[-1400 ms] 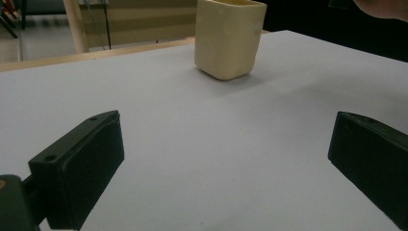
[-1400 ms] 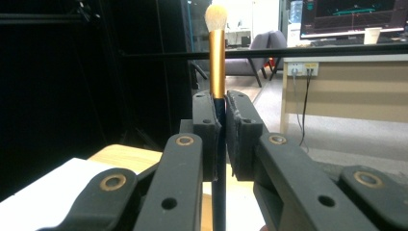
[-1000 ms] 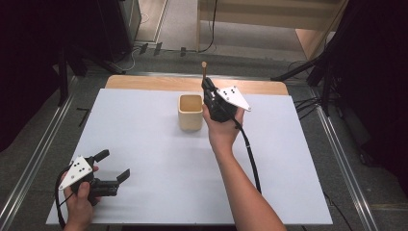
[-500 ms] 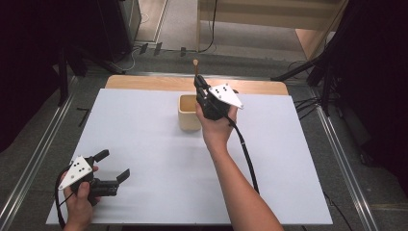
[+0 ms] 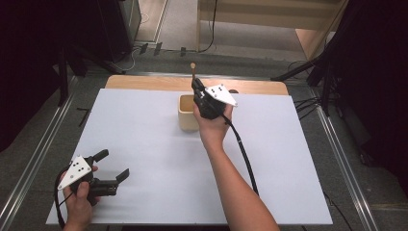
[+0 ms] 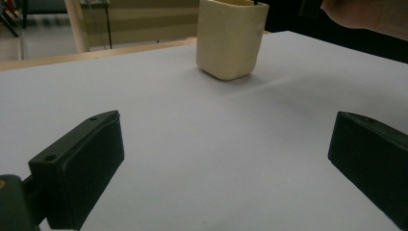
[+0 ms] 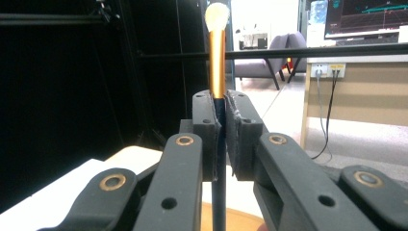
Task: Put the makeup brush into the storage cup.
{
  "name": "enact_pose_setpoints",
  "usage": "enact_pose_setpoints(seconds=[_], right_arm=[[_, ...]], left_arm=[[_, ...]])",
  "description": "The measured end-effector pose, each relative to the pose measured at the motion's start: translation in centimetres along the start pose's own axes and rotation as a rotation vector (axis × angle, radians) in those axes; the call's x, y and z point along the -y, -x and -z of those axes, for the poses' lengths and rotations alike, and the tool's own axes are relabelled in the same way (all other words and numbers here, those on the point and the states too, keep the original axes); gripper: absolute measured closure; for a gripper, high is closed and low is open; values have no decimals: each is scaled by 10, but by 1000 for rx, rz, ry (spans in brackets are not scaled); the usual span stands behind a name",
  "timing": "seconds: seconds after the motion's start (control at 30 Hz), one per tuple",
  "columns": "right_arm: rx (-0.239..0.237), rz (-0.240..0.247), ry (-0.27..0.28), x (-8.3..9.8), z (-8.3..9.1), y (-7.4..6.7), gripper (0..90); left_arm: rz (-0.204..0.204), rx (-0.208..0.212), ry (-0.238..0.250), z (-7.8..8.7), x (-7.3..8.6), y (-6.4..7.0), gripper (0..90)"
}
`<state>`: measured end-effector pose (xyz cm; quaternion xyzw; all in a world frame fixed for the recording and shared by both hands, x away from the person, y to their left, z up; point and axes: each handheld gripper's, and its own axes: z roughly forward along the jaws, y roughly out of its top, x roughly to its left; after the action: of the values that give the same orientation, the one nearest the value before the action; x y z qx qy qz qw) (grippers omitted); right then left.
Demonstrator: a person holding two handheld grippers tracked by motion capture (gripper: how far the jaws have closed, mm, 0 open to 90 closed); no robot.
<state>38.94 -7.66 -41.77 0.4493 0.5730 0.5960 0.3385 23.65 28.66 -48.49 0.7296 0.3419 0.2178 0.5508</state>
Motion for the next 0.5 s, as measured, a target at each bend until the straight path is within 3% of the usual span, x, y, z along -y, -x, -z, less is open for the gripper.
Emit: enact_pose_setpoints(seconds=[0.37,0.5], right_arm=[[6,-7,-35,12,-7,1,846],[14,-32,-51,20,-6,3,846]], left_arm=[[4,-1,-1,1,0,-1,0],[4,-1,-1,1,0,-1,0]])
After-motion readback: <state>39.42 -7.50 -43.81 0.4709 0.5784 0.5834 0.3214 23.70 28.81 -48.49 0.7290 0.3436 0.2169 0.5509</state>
